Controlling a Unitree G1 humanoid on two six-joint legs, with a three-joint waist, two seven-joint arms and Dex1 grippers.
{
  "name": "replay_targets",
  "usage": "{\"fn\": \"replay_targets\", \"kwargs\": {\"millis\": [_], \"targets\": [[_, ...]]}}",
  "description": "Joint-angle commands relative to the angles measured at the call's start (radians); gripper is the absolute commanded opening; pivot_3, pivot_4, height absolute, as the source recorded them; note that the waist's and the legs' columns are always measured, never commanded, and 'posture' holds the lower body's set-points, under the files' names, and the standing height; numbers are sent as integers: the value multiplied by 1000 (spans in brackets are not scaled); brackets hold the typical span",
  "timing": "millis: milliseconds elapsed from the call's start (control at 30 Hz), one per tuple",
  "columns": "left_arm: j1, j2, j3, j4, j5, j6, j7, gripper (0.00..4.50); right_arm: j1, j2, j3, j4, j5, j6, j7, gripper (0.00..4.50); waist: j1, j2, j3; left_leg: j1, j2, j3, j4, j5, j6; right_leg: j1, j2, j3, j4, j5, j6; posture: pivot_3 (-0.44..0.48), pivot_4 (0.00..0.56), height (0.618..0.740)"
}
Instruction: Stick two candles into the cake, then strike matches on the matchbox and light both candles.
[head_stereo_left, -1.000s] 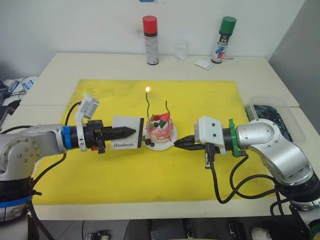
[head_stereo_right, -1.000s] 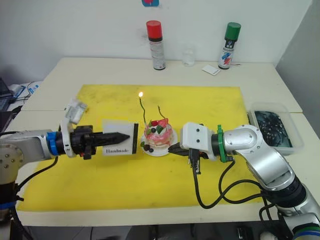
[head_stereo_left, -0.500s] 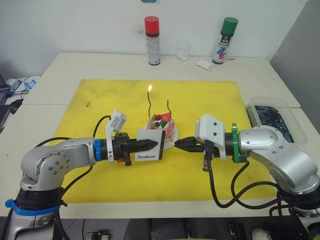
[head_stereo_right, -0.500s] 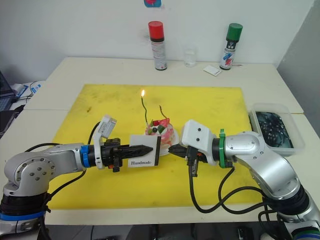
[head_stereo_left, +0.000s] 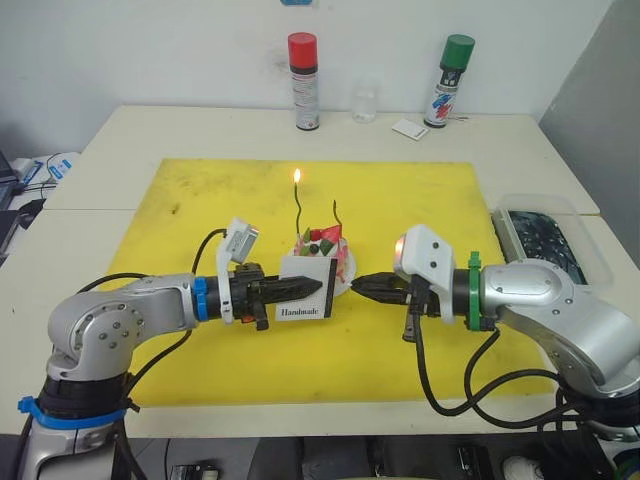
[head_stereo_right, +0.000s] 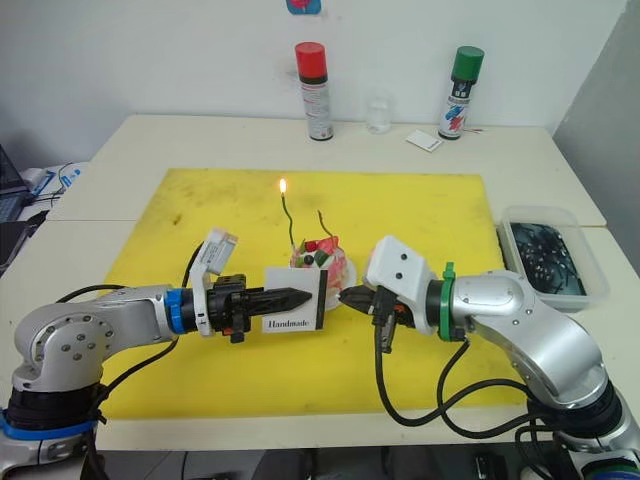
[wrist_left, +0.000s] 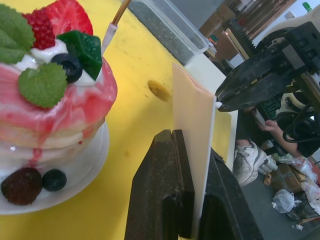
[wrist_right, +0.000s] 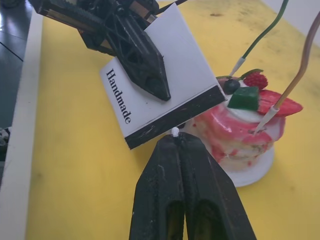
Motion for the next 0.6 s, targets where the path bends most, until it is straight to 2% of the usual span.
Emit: {"fn": "replay_targets", "kwargs": {"millis": [33,600], "targets": [[-18,-6,8,-26,-22,-15,1,0,-22,-5,9,-27,-11,-18,-15,43,0,0,0,0,0,0,0,0,0,0,0,0,0,0,0,0,150,740],[-19,-18,6,-29,-24,-20,-2,0,-46,-12,86,-2,-76,-68,-27,43,0,0,0,0,0,0,0,0,0,0,0,0,0,0,0,0,150,740]]}}
